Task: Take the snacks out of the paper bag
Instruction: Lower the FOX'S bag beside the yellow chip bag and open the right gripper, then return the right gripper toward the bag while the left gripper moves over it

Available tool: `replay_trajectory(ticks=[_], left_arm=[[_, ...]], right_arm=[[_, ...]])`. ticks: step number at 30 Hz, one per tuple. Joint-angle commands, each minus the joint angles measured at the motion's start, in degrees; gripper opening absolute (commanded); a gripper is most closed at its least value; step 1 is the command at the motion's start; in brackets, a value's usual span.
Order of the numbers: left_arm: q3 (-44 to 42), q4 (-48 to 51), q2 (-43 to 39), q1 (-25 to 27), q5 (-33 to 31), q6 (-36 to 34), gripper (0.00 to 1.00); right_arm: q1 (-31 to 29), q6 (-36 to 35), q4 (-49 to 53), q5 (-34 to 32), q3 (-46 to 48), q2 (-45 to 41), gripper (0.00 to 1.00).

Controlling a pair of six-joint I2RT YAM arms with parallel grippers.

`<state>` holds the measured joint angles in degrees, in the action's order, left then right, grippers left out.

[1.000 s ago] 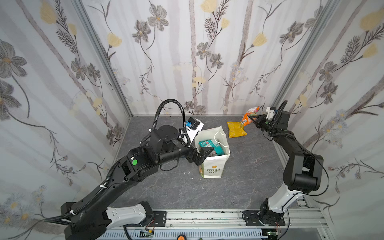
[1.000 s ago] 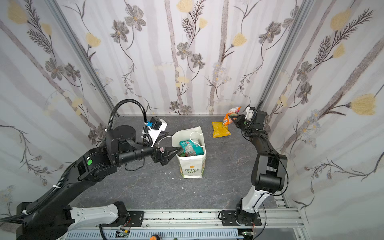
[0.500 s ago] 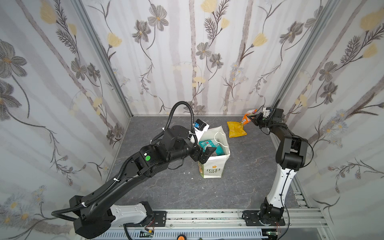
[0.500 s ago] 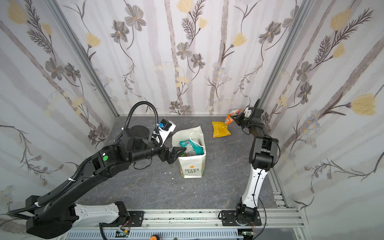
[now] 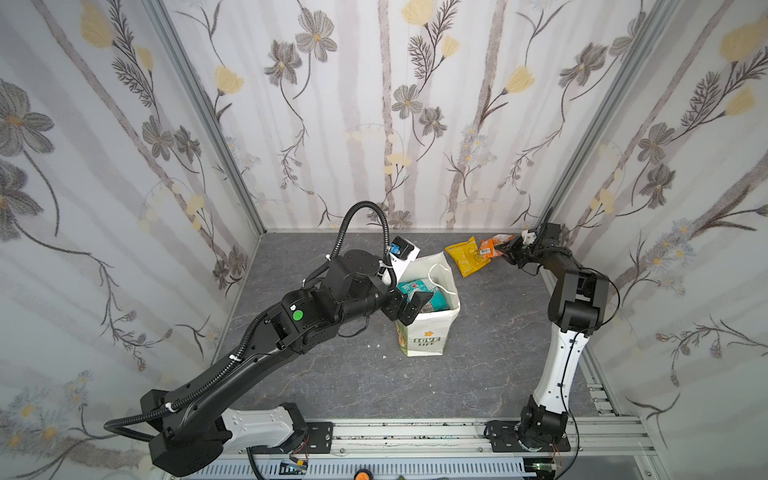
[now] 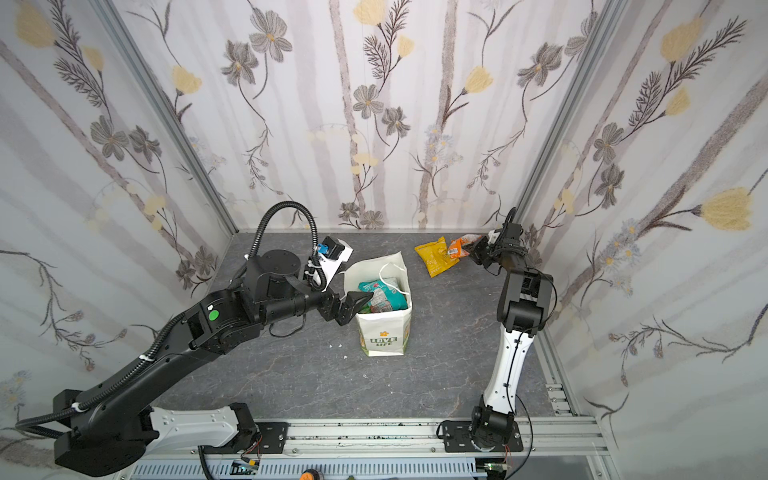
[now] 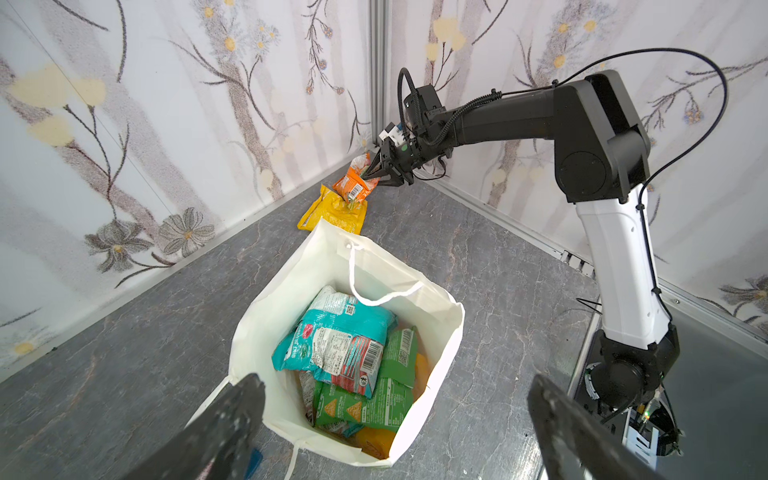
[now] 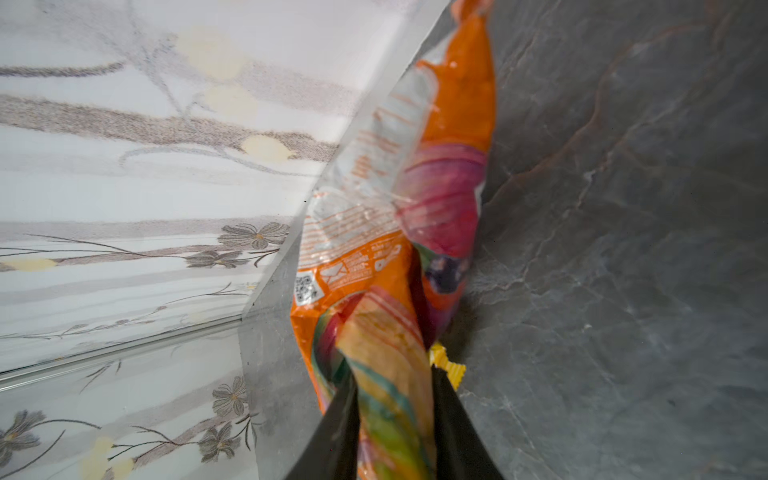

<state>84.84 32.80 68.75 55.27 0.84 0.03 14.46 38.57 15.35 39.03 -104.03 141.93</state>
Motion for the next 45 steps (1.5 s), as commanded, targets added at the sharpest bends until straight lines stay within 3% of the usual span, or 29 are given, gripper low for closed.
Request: replay_trajectory(ticks=[1,10,14,18,25,35,40,45], left_arm=[[0.2,-2.4,-0.2,-0.1,-0.2,0.2,1.0],[-0.2,-2.0,-0.7,0.0,-1.7,1.4,1.0],[-0.5,-1.5,-0.8,-0.1,-3.1,2.0,1.0],[-0.7,-1.2,-1.1,-0.1,-3.5,2.6,1.0],[-0.9,-0.7,-1.4,-0.1,-6.2,4.1,1.0],[0.5,1.1,0.8,-0.2,-13.9,8.1,1.0],[1.6,2.6,2.4,-1.3,-16.0,10.6,1.0],[4.1,5.7,5.5,-4.6,-15.5,15.0,0.99]], right_arm=[[0.5,-2.1,4.3,-4.2,-0.7,-0.2,0.37],[1.0,-5.3,10.2,-9.0,-0.4,-1.9,0.57],[1.1,-7.1,11.6,-11.5,1.1,-4.1,0.74],[1.4,-8.5,11.7,-12.9,3.9,-7.8,0.82],[1.2,-10.1,10.7,-11.2,10.2,-18.2,0.87],[-2.6,-10.8,8.9,-8.7,19.5,-41.7,0.87],[-7.1,-12.4,10.1,-7.7,22.3,-53.9,0.9],[-13.3,-15.8,14.0,-4.9,23.0,-63.2,0.99]])
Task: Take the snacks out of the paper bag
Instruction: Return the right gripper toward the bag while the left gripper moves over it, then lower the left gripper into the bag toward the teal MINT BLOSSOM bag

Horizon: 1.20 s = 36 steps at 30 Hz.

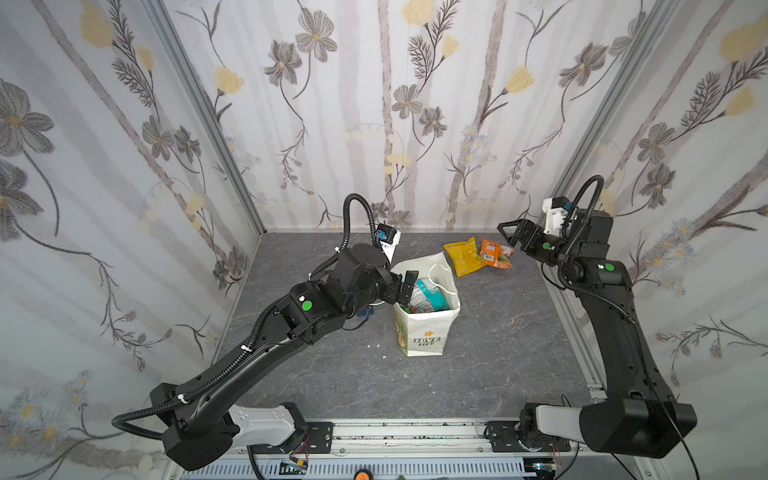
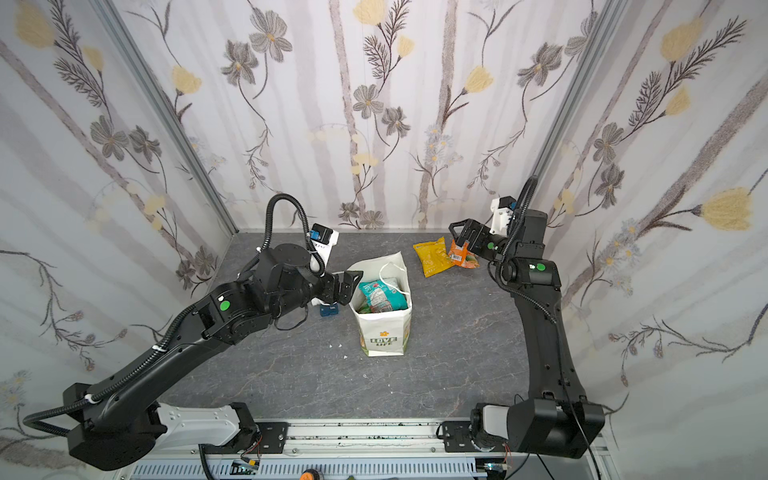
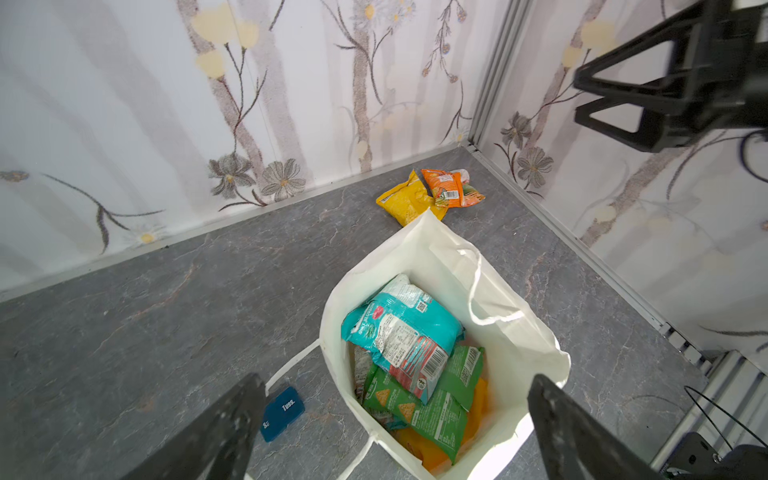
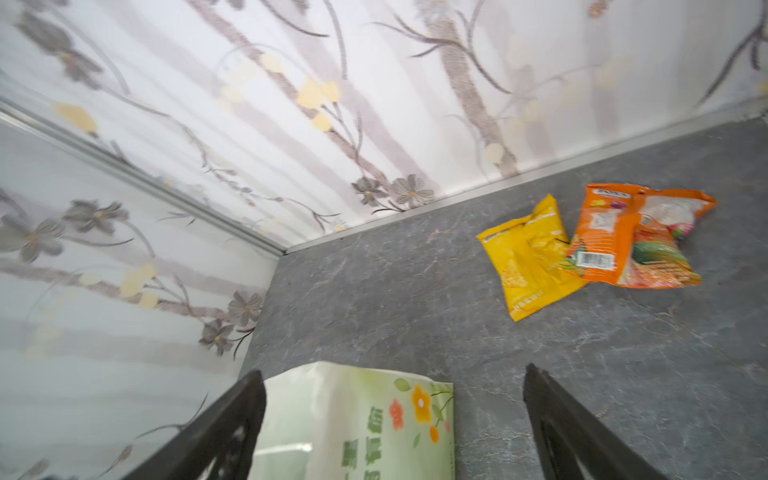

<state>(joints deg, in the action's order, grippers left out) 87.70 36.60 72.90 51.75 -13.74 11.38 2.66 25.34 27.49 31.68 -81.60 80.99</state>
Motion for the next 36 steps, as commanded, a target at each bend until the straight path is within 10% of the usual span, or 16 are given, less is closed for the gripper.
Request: replay_trajectory(ticks=[1,19,36], left_arm=[[1.6,2.6,1.8,-1.9,-0.4,4.4,0.97],[17.4,12.3,19.8,-6.8,5.5,10.3,0.7],[21.0,13.3,31.9,-3.9,14.4,11.7,0.58]], right_arm=[[-2.5,-3.0,2.4,3.5,0.8,-3.8,0.99],[-31.4,-8.7,19.1,-3.1,-5.3,-14.6,0.99],[-32.8,-7.2,15.1,-3.6,-0.8,-16.6,0.99]])
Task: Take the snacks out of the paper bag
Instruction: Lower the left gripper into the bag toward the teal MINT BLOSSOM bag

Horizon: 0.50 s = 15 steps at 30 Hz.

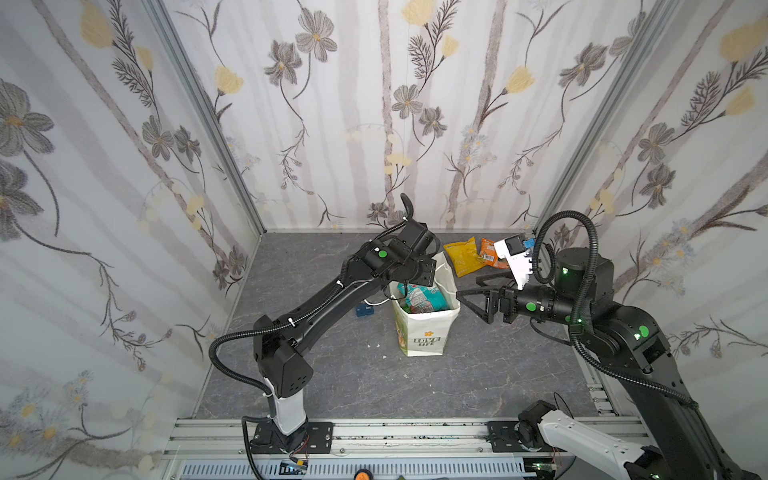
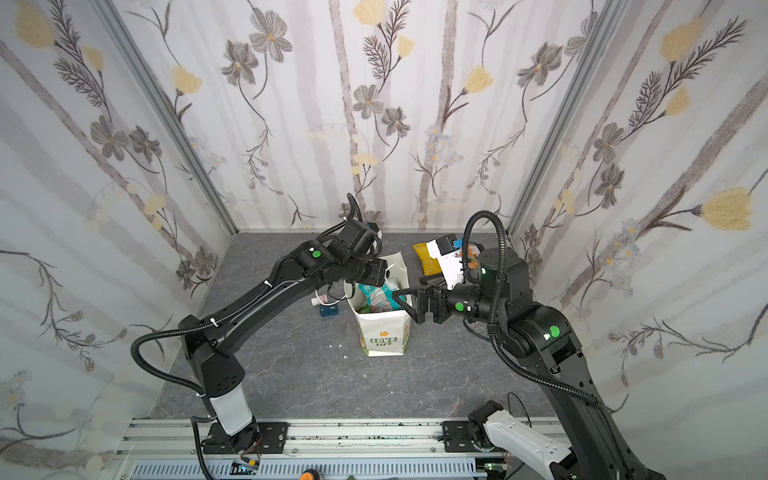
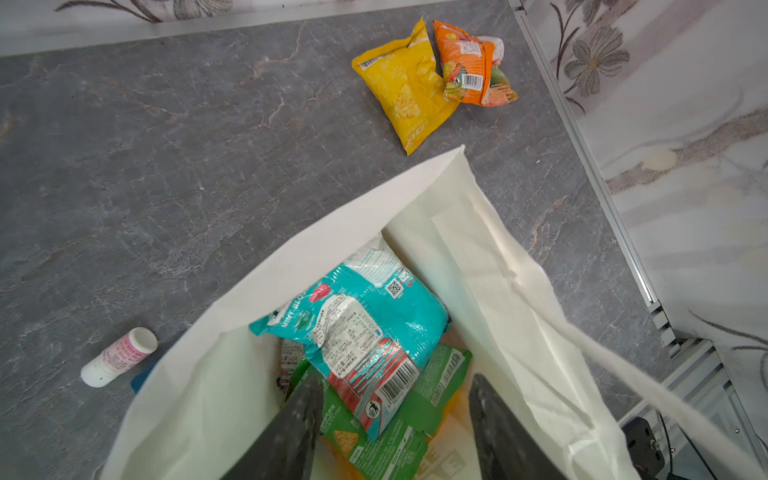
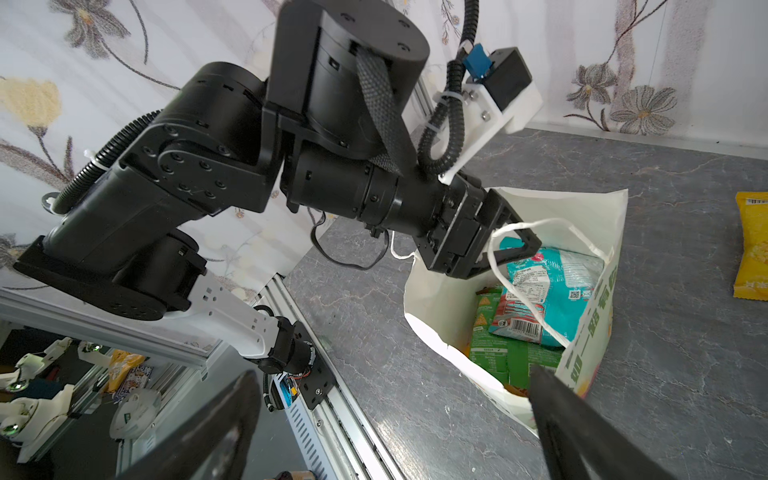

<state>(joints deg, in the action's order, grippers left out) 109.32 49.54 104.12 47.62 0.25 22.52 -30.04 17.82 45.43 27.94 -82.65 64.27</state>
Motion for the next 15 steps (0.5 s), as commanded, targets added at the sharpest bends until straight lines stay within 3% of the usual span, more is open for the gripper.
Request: replay_trajectory(ticks=[1,9,15], left_arm=[[-1.1,0.4,0.9,0.6,0.5,0.4,0.58],[-3.9,0.0,3.2,0.9,0.4,0.6,0.63],[-7.6,-1.9,4.6,1.3,1.4,1.5,0.76]], right_arm=[[-0.1,0.3,-2.8,0.2,0.3,0.2,0.99],[-0.1,0.8,-3.9,0.7,1.5,0.2,0.99],[-0.1,0.8,-3.7,0.6,1.5,0.3,0.99]])
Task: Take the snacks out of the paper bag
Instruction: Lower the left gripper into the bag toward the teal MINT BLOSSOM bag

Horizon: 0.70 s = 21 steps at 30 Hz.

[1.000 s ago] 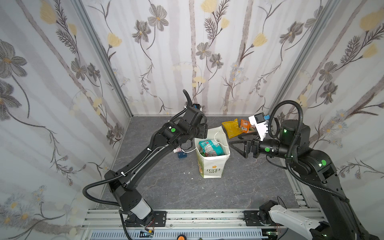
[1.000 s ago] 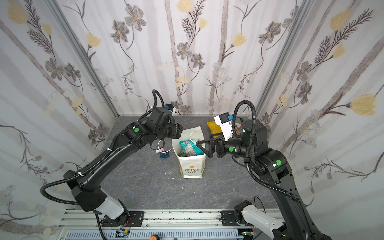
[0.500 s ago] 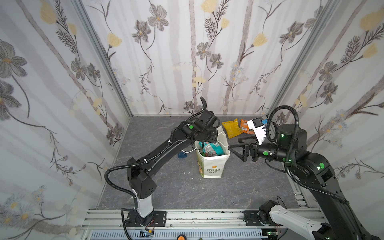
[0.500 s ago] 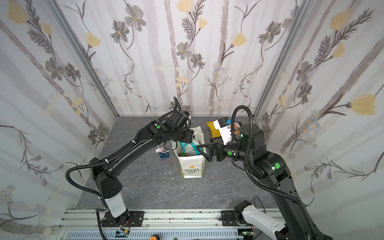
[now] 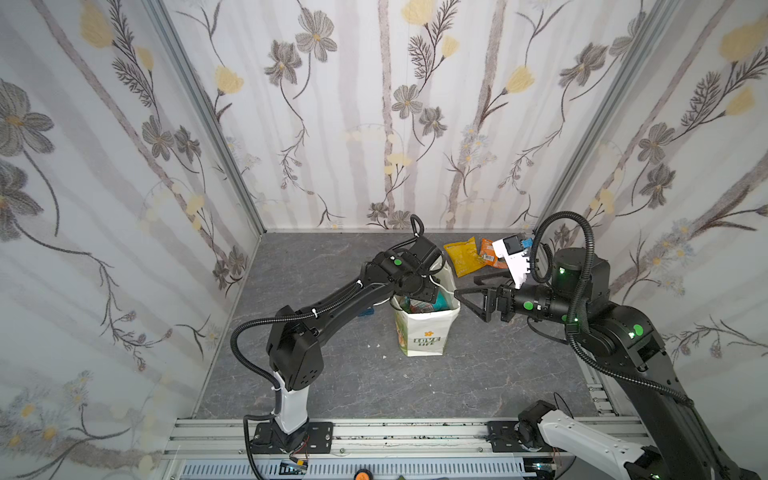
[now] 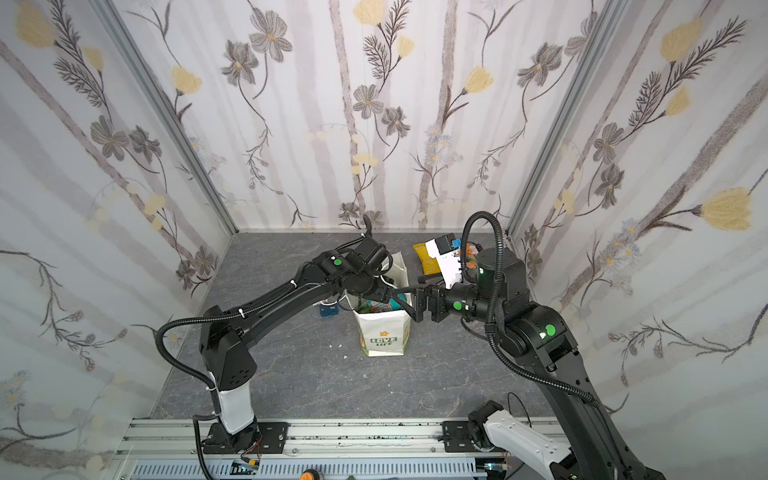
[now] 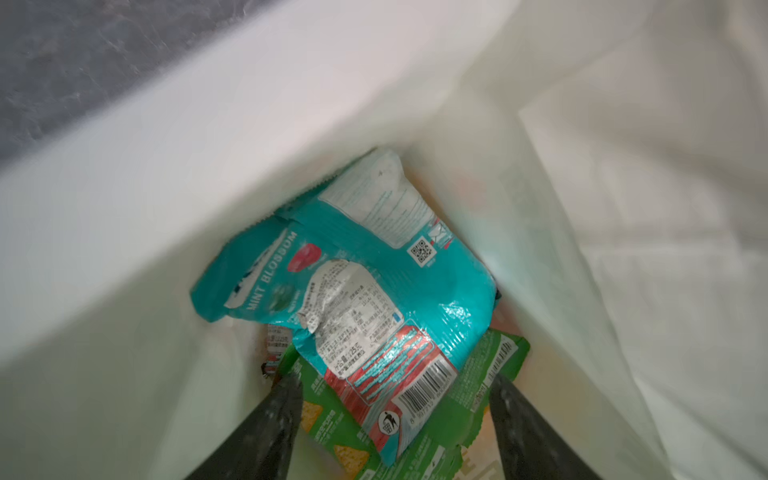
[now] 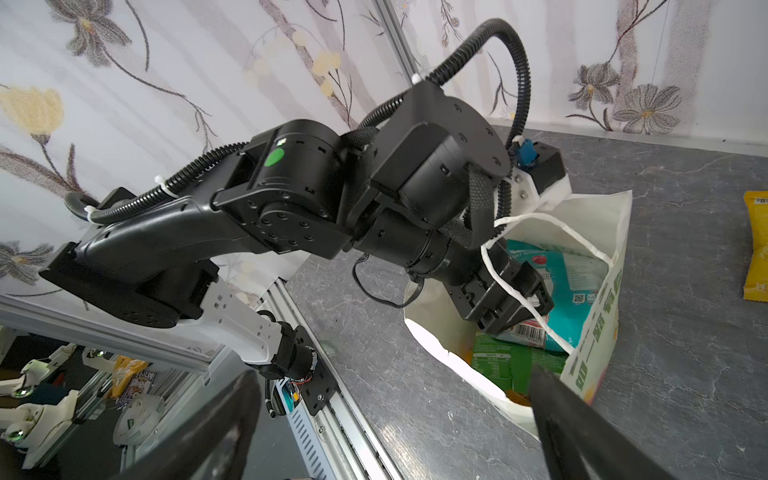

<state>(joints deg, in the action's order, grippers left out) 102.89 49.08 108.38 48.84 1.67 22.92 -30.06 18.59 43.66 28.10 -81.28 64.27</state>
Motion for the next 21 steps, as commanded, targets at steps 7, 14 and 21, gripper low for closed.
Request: replay_trajectory(ticks=[7,14,21], left_arm=[[-4.3,-3.0,2.2,0.2,-1.3,1.3,0.78],[-6.0,-4.8,4.2,0.1,-3.1,1.2,0.73],[-6.9,-5.5,4.8,0.2,-3.1,1.8,0.48]], right_arm=[[-0.1,0.0,-1.9,0.4,0.1,0.2,0.99],[-0.1,0.1,-1.7,0.1,0.9,-0.1,0.99],[-0.1,0.4,-1.9,0.0,2.1,-0.5,0.99]])
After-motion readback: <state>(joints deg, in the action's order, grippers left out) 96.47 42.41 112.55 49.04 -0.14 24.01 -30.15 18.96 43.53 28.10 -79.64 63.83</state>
